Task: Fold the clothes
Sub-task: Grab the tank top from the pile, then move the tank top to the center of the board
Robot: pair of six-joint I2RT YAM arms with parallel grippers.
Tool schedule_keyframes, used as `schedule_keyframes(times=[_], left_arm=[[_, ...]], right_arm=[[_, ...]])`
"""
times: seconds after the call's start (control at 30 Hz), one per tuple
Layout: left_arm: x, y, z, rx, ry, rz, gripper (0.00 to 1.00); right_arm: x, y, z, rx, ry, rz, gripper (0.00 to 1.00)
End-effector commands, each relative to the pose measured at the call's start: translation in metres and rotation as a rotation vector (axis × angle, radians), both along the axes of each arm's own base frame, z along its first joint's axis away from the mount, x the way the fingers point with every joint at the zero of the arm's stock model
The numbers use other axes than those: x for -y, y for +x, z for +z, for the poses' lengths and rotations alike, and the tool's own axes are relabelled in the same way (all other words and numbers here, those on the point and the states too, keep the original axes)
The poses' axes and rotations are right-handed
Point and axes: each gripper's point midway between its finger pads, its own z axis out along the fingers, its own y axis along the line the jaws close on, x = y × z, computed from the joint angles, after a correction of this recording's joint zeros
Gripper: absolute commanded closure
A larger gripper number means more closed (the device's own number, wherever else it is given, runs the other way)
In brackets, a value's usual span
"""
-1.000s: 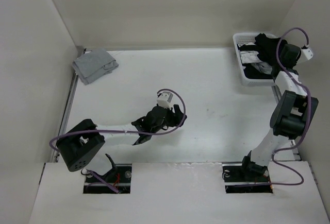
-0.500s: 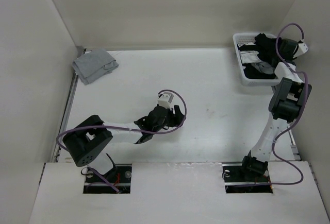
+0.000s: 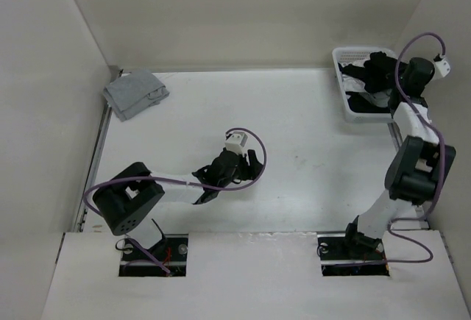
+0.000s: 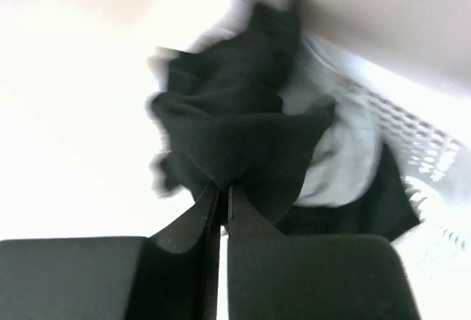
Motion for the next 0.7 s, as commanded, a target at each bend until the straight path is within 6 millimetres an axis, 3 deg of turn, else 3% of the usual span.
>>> schedule_keyframes(times=[0.0, 0.1, 0.13, 0.2, 0.27, 0.33, 0.37, 0.43, 0.47, 0.5, 0.53, 0.57, 0.6, 0.67], left_arm=[[0.008, 0.013, 0.039, 0.085, -0.080, 0.011, 0.42], [-0.001, 0.017, 0.049, 0.105, -0.099, 0.042, 0.42], [-0.007, 0.019, 0.056, 0.116, -0.107, 0.061, 0.42], [-0.023, 0.025, 0.070, 0.136, -0.133, 0.111, 0.42], [-0.039, 0.029, 0.081, 0.145, -0.151, 0.159, 0.42], [-0.066, 0.034, 0.093, 0.141, -0.175, 0.239, 0.42], [-0.076, 0.036, 0.095, 0.136, -0.188, 0.269, 0.42], [-0.100, 0.040, 0.100, 0.125, -0.212, 0.330, 0.42], [-0.118, 0.040, 0.101, 0.114, -0.229, 0.376, 0.42], [-0.135, 0.040, 0.101, 0.106, -0.245, 0.416, 0.42], [-0.155, 0.039, 0.100, 0.099, -0.262, 0.458, 0.42], [-0.163, 0.038, 0.099, 0.096, -0.268, 0.478, 0.42], [-0.176, 0.037, 0.096, 0.091, -0.271, 0.510, 0.42], [-0.193, 0.036, 0.089, 0.075, -0.259, 0.550, 0.42]], right_arm=[[-0.090, -0.054, 0.197, 0.477, -0.147, 0.168, 1.00], [-0.170, -0.117, 0.248, 0.601, -0.179, 0.312, 1.00], [-0.185, -0.131, 0.257, 0.626, -0.184, 0.343, 1.00], [-0.242, -0.192, 0.290, 0.730, -0.147, 0.481, 0.99], [-0.272, -0.227, 0.305, 0.781, -0.110, 0.578, 0.99], [-0.314, -0.274, 0.318, 0.831, -0.035, 0.740, 0.98], [-0.322, -0.282, 0.318, 0.834, -0.015, 0.777, 0.97], [-0.343, -0.294, 0.304, 0.802, 0.039, 0.848, 0.96], [-0.366, -0.293, 0.268, 0.721, 0.100, 0.899, 0.95], [-0.375, -0.289, 0.252, 0.684, 0.117, 0.911, 0.94], [-0.402, -0.275, 0.197, 0.569, 0.168, 0.952, 0.94], [-0.407, -0.271, 0.187, 0.548, 0.174, 0.959, 0.94], [-0.425, -0.252, 0.135, 0.440, 0.208, 0.976, 0.93], [-0.435, -0.219, 0.078, 0.321, 0.222, 0.973, 0.89]])
